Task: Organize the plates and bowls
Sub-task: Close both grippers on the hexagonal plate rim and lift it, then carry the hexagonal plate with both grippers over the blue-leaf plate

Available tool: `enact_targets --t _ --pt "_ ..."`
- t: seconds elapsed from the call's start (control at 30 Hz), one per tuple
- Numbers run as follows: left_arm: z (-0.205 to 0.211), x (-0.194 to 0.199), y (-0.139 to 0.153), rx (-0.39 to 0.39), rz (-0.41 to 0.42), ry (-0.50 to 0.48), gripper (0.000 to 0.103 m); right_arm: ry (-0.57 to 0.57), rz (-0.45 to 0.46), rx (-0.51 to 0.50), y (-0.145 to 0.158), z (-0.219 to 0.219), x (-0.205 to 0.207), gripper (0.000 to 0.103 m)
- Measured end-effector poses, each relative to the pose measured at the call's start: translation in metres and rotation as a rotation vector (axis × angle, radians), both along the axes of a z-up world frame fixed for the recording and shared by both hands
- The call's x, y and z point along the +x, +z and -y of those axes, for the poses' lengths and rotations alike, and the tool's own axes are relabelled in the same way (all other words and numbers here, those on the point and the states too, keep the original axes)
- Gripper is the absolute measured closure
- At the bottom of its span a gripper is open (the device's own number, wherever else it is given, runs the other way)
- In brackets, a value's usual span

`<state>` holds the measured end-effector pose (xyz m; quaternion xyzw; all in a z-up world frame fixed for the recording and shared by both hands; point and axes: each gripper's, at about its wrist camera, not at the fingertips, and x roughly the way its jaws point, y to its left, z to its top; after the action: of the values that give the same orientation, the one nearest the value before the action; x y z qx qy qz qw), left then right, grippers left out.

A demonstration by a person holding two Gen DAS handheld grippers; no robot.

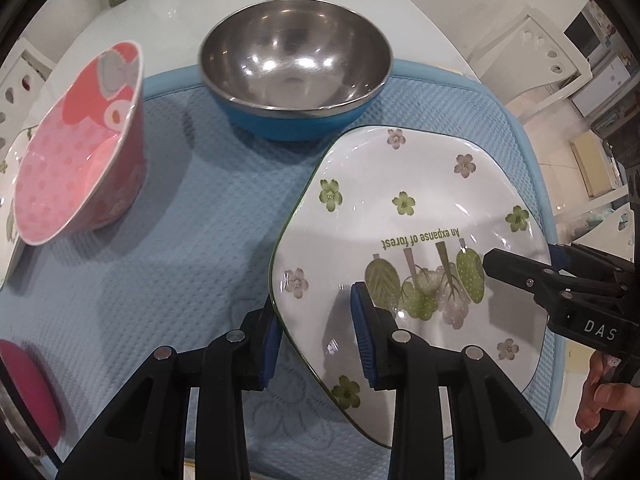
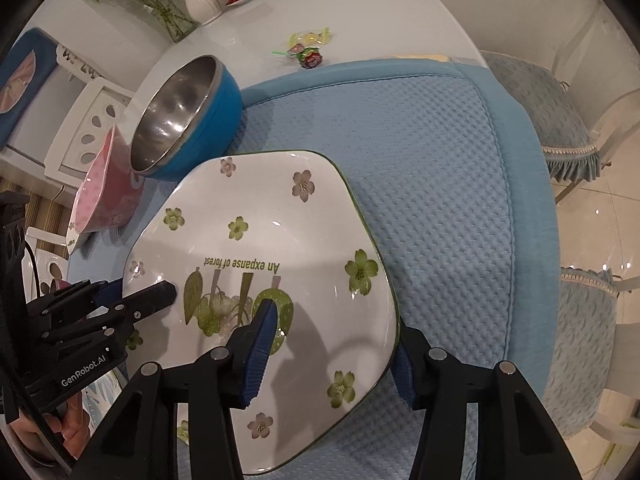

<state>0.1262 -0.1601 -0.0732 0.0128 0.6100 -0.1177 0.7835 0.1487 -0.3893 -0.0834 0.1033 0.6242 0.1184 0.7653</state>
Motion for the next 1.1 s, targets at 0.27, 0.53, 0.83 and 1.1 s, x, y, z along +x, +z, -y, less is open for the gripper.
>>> enact_targets --t 0.27,0.53,0.83,1.1 --pt "-0.016 -0.011 0.001 -0.011 -0.002 0.016 0.074 0.018 0.014 0.023 0.006 -0.020 -0.007 0.051" --pt "-0.038 -0.028 0.009 -0.025 0.014 0.019 0.074 0.054 0.030 0.025 0.014 -0.041 -0.017 0.051" --pt "-0.077 -0.060 0.030 -0.054 0.050 0.041 0.074 0.114 0.071 0.029 0.036 -0.077 -0.036 0.051" --pt "-0.109 -0.089 0.046 -0.070 0.072 0.070 0.074 0.160 0.087 0.037 0.056 -0.116 -0.061 0.051"
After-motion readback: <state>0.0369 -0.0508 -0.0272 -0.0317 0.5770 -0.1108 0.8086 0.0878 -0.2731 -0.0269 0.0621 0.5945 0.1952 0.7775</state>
